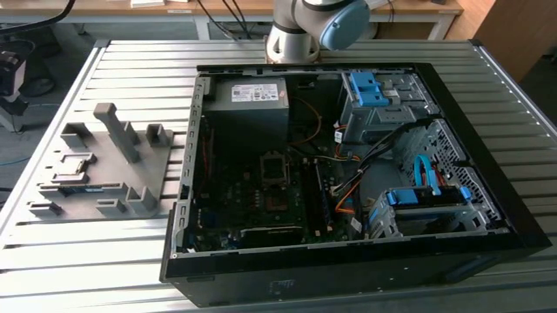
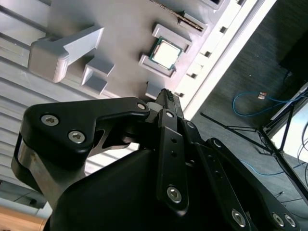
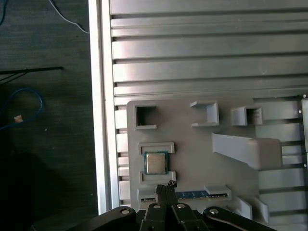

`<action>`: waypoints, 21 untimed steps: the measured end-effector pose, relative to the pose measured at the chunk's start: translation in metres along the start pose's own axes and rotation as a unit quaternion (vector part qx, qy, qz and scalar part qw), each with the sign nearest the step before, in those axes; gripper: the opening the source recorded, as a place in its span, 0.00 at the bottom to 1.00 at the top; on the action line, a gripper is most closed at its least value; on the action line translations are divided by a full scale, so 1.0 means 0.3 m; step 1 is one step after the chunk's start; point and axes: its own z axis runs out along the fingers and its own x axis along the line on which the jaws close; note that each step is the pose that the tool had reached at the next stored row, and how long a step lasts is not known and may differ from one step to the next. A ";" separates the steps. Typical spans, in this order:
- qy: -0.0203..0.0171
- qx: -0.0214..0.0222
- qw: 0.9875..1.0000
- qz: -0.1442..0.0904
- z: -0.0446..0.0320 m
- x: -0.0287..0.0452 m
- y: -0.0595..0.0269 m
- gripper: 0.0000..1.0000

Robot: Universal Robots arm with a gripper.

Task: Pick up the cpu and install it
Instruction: 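Reach for the cpu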

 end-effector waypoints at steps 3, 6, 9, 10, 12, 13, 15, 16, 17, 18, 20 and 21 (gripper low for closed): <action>0.000 0.000 1.000 0.000 0.009 0.000 0.000 0.10; 0.000 0.000 1.000 0.000 0.019 0.001 -0.001 0.10; 0.000 0.000 1.000 0.000 0.028 0.001 -0.001 0.10; 0.000 0.000 1.000 0.000 0.030 0.001 -0.001 0.10; 0.000 0.000 1.000 0.000 0.035 0.001 -0.002 0.10; 0.000 0.000 1.000 0.000 0.038 0.001 -0.002 0.10; 0.000 0.000 1.000 0.000 0.043 0.002 -0.002 0.10; 0.000 0.000 1.000 0.000 0.046 0.002 -0.002 0.10; 0.000 0.000 1.000 0.000 0.048 0.002 -0.002 0.10; 0.000 0.000 1.000 0.000 0.051 0.002 -0.002 0.10; 0.000 0.000 1.000 0.000 0.056 0.002 -0.003 0.10; 0.000 0.000 1.000 0.000 0.058 0.002 -0.003 0.10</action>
